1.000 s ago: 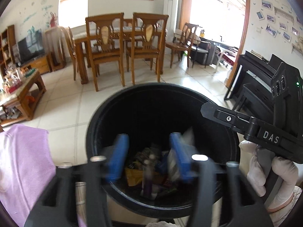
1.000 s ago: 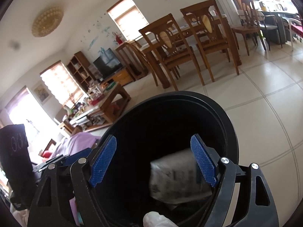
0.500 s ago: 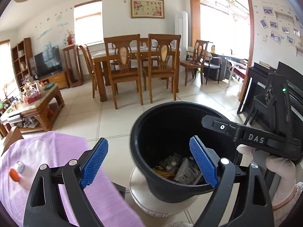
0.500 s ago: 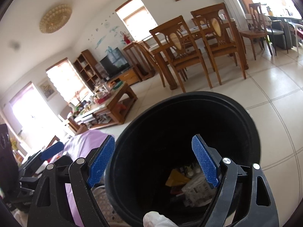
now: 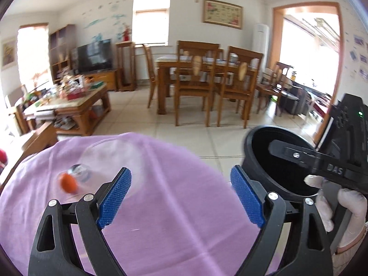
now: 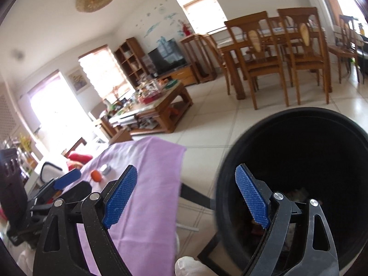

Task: Collect trash
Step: 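Grasp the orange with the left tool while the right tool grasps the eye-drop bottle, then carry the orange and eye-drop bottle over the black bin and open both tools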

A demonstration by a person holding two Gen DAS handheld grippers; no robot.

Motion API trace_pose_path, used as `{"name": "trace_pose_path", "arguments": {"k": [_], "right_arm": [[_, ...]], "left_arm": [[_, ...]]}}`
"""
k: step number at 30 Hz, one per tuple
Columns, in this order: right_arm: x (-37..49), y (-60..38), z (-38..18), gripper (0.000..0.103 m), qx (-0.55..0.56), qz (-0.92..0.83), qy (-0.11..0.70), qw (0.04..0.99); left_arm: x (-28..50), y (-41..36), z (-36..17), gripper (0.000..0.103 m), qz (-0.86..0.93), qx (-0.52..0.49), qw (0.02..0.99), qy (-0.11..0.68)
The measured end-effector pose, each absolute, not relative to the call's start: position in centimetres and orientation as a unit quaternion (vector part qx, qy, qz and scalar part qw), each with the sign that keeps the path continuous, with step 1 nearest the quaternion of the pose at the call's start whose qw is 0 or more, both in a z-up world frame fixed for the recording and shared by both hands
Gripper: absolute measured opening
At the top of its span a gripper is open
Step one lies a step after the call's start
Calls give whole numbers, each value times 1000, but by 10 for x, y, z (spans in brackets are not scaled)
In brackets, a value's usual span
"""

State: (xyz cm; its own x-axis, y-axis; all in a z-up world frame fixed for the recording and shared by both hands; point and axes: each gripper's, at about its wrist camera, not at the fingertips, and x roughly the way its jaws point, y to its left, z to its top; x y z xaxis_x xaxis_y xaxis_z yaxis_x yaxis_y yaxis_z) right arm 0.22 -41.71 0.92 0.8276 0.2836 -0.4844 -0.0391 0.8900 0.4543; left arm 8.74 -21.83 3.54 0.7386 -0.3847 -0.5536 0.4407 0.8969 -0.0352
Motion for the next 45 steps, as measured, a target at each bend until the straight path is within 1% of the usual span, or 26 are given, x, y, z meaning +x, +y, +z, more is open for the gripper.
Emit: {"name": "trace_pose_path", "arguments": {"k": [5,10,11,13,14,16,17,21,23,29,30,31,34,39,40,42,43,44,45], "right_arm": [[37,-358,19,86,192,124,293,928],[66,-298,22,86,158,156,313,923],[70,-289,22,86,151,160,318,922],[81,-267,23,86,134,172,325,920],[85,-258,25,86,127,175,328,919],[95,-236,27,86,110,184,335,918],[98,-238,26,86,105,186,337,917],[117,-213,25,86,75,196,350,913],[125,-202,24,86,58,199,357,911],[158,-170,11,78,17,210,381,900],[165,-162,9,70,10,212,385,898],[173,-153,6,68,1,212,391,896],[194,-131,-3,65,-20,212,401,891],[220,-99,-23,65,-55,215,420,880],[224,-95,-26,61,-61,216,422,878],[229,-87,-33,57,-72,215,427,875],[230,-84,-36,51,-76,216,429,874],[231,-81,-39,50,-82,215,429,874],[231,-79,-39,45,-86,216,424,875]], "left_arm": [[126,-146,24,87,-166,18,931,324],[164,-98,7,86,-144,-8,922,360],[172,-91,2,82,-145,-12,918,369],[185,-84,-6,67,-151,-18,909,387],[191,-80,-10,65,-157,-28,904,397],[196,-72,-22,53,-167,-45,895,411],[198,-69,-24,52,-173,-53,892,414],[203,-64,-35,38,-184,-70,887,418],[202,-58,-37,37,-193,-91,883,418],[190,-41,-30,34,-179,-97,888,412],[187,-37,-27,34,-171,-99,892,406],[189,-34,-24,34,-164,-99,896,401],[187,-17,-15,34,-136,-112,907,382],[189,-4,-9,34,-124,-125,909,377],[188,-3,-7,34,-123,-124,911,374],[190,-2,-4,34,-121,-124,912,371],[190,0,-3,35,-122,-127,912,370],[192,1,-3,35,-122,-129,912,371],[192,2,-3,35,-122,-131,911,370]]}}
